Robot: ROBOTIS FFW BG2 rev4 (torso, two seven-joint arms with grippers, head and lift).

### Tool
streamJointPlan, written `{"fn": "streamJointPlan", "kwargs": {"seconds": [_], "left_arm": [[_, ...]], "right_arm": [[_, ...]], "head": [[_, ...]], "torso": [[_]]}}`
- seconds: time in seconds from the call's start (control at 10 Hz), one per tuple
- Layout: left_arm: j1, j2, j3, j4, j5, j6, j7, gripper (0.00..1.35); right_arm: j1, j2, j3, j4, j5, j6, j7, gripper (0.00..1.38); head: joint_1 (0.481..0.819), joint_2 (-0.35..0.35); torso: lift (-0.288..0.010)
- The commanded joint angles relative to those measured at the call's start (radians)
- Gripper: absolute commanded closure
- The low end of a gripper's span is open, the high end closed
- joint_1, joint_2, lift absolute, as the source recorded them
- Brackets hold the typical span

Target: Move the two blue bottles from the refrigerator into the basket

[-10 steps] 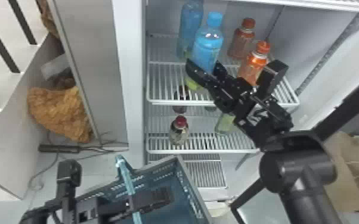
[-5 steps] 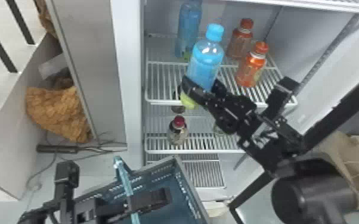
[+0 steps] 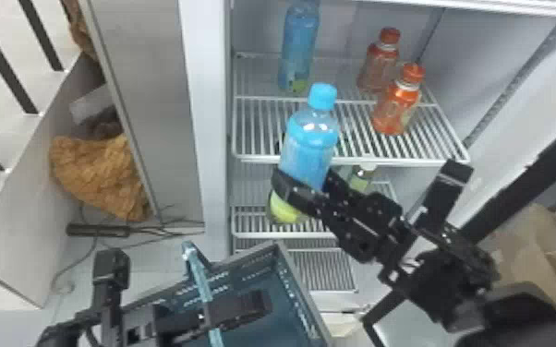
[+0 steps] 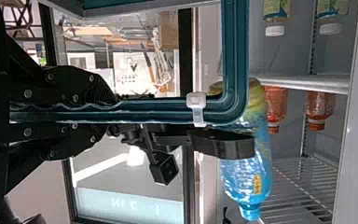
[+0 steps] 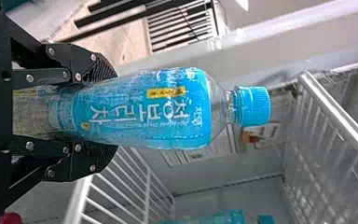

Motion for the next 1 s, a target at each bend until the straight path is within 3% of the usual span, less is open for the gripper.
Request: {"fn": "streamJointPlan", "kwargs": {"seconds": [0.0,0.3,0.9], "left_arm": [[0.000,0.000,0.004,0.000,-0.001,-0.002,0.000,1.20],[0.000,-0.005,0.010,0.000,0.003,-0.010,0.000,1.20],[-0.007,-0.008,0.014,0.000,0.011,-0.027,0.000,1.20]], "right_arm": [[0.050,-0.002,-0.019,-0.040,-0.001,0.034,0.012,1.28],[0.119,0.014,-0.041,-0.055,-0.011,0.115,0.073,1.28],[0.143,0.014,-0.041,0.009,-0.031,0.228,0.143,1.28]], "head": [[0.695,-0.120],[0.695,-0.121],[0.695,-0.113]], "torso": [[-0.010],[-0.010],[-0.010]]}}
